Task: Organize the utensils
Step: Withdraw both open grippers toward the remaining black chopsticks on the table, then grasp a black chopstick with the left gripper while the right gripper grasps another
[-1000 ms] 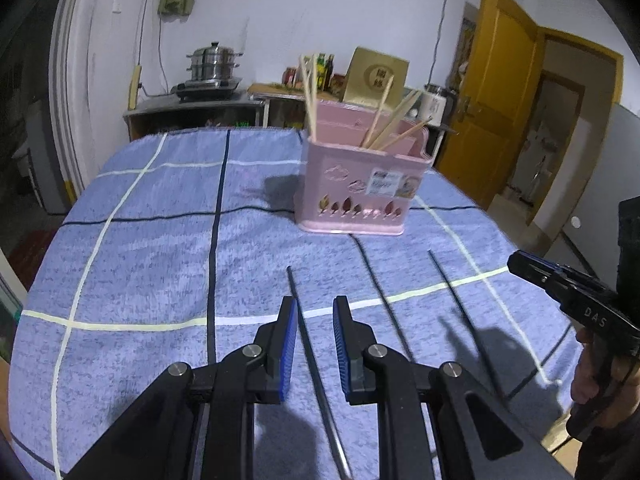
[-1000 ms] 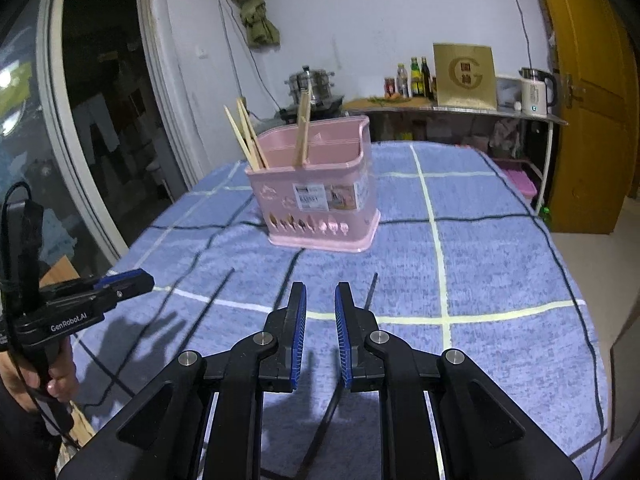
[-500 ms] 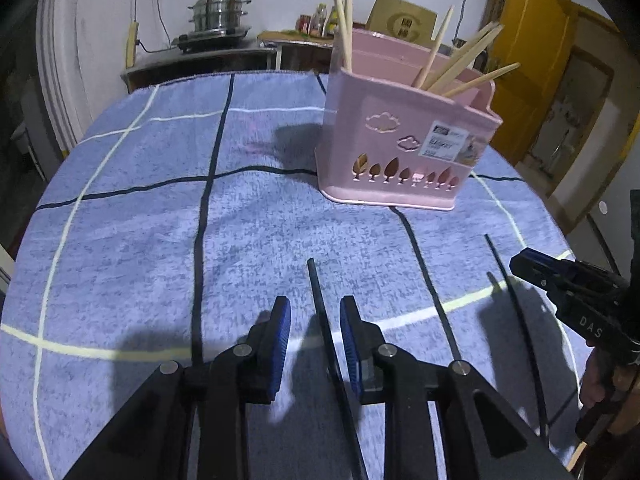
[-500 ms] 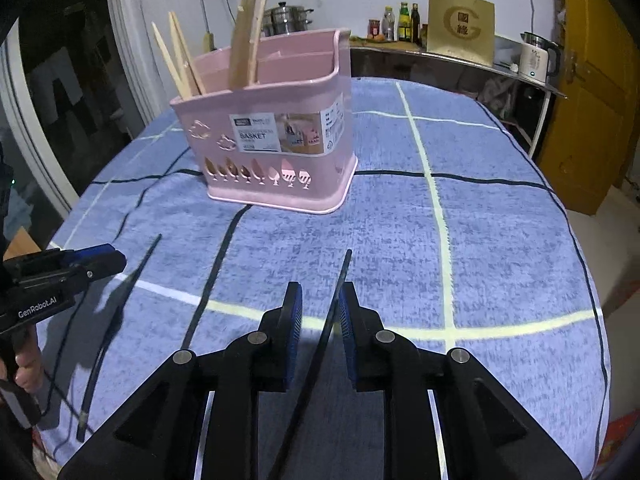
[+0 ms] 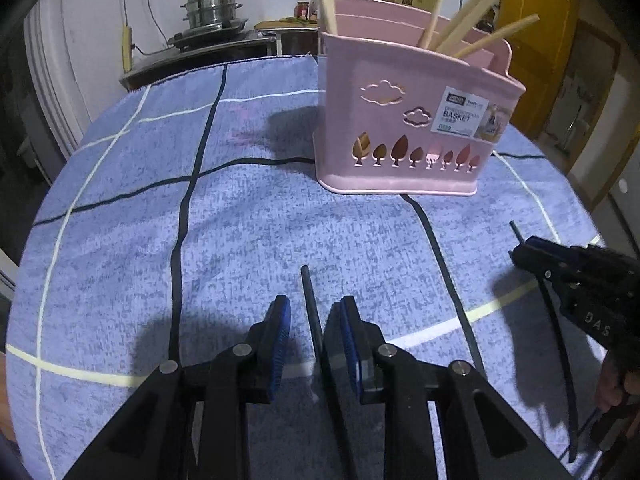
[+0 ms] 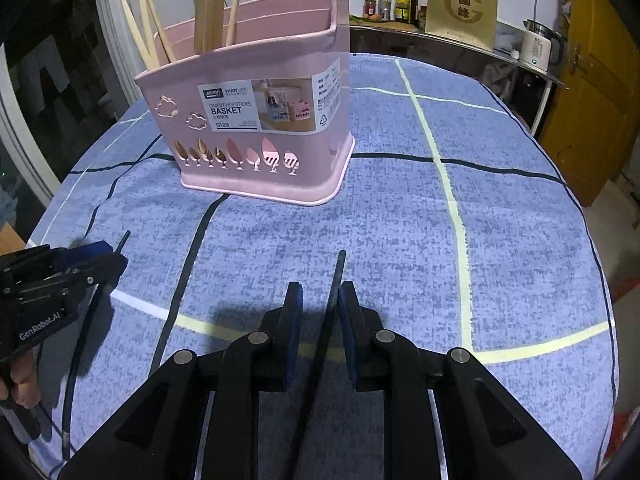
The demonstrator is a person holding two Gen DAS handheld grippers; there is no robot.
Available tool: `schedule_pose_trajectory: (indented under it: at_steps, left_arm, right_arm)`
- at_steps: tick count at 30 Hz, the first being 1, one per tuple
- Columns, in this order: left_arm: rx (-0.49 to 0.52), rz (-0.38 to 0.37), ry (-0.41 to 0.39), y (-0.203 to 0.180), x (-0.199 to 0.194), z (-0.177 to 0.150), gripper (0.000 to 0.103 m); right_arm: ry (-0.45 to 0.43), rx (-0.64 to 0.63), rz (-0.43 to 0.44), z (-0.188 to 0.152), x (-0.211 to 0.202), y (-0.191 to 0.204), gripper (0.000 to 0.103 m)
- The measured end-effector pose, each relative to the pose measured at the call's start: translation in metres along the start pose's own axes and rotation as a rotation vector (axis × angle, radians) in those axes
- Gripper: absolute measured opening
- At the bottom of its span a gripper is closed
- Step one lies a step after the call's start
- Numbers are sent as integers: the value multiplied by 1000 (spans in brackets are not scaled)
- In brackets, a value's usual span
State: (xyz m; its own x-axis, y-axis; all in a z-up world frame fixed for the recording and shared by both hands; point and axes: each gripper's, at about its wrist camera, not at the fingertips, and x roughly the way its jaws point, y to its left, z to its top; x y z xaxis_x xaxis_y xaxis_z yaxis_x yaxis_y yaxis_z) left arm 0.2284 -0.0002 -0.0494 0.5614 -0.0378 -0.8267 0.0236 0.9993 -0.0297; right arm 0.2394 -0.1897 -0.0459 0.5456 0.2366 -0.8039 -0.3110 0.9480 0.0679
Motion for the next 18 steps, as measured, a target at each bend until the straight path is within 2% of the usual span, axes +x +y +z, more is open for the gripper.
schedule_pose_trajectory:
  at_steps: [2, 4, 6, 8, 14, 18]
  left_arm:
    - [3, 11, -5, -2, 0, -1, 25]
    - [6, 11, -7, -3, -1, -1, 22]
    - [15, 7, -7, -6, -1, -1, 11]
    - [28, 10, -4, -10, -1, -1, 6]
    - [25, -11, 9, -11, -4, 2, 5]
    - [16, -28, -20, -12, -21, 7, 5]
  right_arm:
    - [1, 1, 5, 0, 0, 1, 16]
    - [1, 5, 9, 0, 0, 1, 7]
    - [1, 12, 18, 0, 0, 0, 7]
    - [4, 21, 29, 0, 0, -1, 6]
    - [-21, 19, 58, 5, -12, -2, 5]
    - [-56, 13, 77, 11, -28, 1, 5]
